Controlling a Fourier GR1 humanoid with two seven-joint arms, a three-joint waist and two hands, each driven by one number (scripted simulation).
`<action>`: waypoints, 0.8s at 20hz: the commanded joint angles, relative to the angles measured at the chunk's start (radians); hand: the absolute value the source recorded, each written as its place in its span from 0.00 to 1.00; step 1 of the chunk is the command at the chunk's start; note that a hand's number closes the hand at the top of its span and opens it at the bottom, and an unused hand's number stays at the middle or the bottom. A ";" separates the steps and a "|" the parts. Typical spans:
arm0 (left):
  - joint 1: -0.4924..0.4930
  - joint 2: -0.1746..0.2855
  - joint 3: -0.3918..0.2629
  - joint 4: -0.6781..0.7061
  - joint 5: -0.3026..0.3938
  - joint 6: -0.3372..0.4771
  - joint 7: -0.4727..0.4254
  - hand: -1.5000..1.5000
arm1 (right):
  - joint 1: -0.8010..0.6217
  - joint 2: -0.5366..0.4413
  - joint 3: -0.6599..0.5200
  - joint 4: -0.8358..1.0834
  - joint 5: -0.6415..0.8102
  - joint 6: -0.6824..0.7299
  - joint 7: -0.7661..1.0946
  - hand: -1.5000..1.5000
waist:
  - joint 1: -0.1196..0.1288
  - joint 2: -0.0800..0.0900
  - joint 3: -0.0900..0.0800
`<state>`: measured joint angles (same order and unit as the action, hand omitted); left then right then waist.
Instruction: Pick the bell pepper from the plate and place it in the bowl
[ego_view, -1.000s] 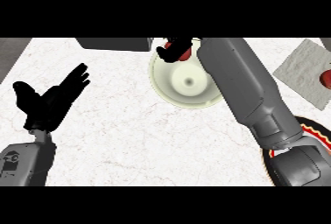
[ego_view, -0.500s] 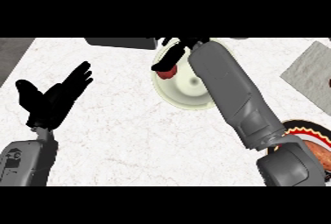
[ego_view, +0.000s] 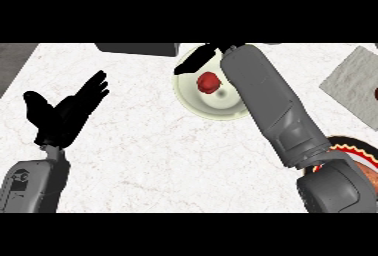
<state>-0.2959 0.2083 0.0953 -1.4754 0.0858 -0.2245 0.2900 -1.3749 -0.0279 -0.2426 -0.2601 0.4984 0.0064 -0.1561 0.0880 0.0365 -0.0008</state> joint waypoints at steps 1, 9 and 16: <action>0.020 -0.005 -0.010 -0.036 -0.005 0.005 0.010 0.50 | -0.021 -0.068 -0.041 0.010 -0.018 -0.061 -0.022 0.00 | 0.001 -0.005 0.001; 0.011 0.042 0.049 -0.034 0.029 -0.006 0.046 0.50 | 0.035 -0.275 -0.100 0.017 -0.063 0.051 -0.162 0.00 | -0.032 -0.014 0.002; 0.035 0.005 0.025 -0.018 -0.003 0.021 0.016 0.50 | 0.094 -0.444 -0.092 -0.010 -0.072 0.312 -0.399 0.00 | -0.057 -0.021 0.002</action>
<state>-0.2673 0.2275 0.1253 -1.5001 0.0939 -0.2187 0.3119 -1.3075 -0.3839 -0.3291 -0.2584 0.4393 0.1963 -0.4508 0.0436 0.0191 0.0010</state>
